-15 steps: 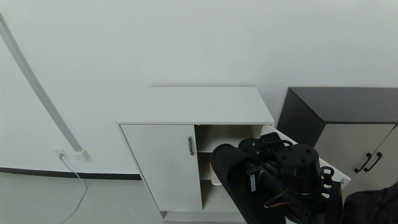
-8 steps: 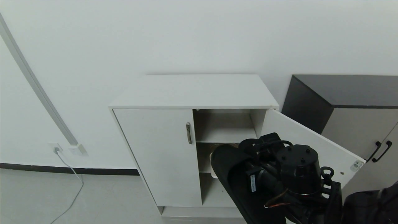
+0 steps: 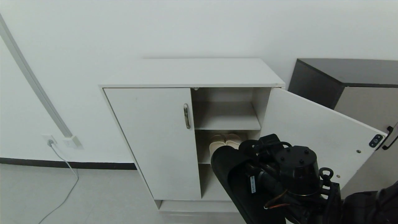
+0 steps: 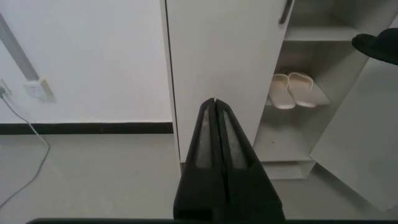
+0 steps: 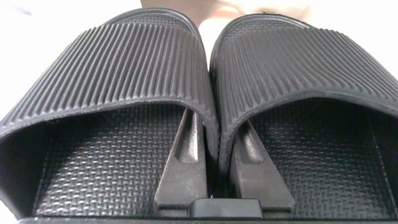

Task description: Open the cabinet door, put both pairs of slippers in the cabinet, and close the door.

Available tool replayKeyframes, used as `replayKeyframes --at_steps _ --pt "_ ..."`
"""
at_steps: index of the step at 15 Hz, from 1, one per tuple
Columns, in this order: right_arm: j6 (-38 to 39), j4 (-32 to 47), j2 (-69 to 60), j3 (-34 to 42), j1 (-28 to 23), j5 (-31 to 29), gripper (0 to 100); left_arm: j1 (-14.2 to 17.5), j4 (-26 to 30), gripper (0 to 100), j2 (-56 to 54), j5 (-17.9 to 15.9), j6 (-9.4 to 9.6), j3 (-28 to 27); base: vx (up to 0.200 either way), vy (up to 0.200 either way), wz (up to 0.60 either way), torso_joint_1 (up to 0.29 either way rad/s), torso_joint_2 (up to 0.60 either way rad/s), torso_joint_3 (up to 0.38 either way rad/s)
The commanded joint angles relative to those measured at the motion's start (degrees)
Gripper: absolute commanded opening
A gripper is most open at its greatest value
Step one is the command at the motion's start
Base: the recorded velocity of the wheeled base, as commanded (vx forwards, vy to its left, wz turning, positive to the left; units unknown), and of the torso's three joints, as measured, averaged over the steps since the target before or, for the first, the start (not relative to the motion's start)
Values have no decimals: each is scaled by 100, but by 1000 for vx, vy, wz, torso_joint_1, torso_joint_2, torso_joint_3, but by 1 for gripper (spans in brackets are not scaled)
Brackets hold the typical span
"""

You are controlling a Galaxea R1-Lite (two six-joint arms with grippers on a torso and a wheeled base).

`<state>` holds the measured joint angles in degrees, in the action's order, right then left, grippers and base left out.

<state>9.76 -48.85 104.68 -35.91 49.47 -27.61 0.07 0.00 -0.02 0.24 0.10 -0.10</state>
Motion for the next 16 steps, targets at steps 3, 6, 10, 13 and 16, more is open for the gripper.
replayKeyframes --at_steps 3,6,10,13,16 --pt "-1 -2 17 5 1 1 0 1 0 0 2 2 -1 1 0 0 0 -139 474 325" --pt "-1 -2 17 5 1 1 0 1 0 0 2 2 -1 1 0 0 0 -118 463 344" --pt "-1 -2 70 5 1 -16 0 1 0 0 2 2 -10 1 0 0 0 -77 449 367" --pt "-1 -72 114 -3 10 -16 0 1 0 0 2 2 -10 1 0 0 0 -25 395 367" --pt "-18 -204 281 -39 1 -69 0 1 0 0 2 2 -1 1 0 0 0 1 116 100"
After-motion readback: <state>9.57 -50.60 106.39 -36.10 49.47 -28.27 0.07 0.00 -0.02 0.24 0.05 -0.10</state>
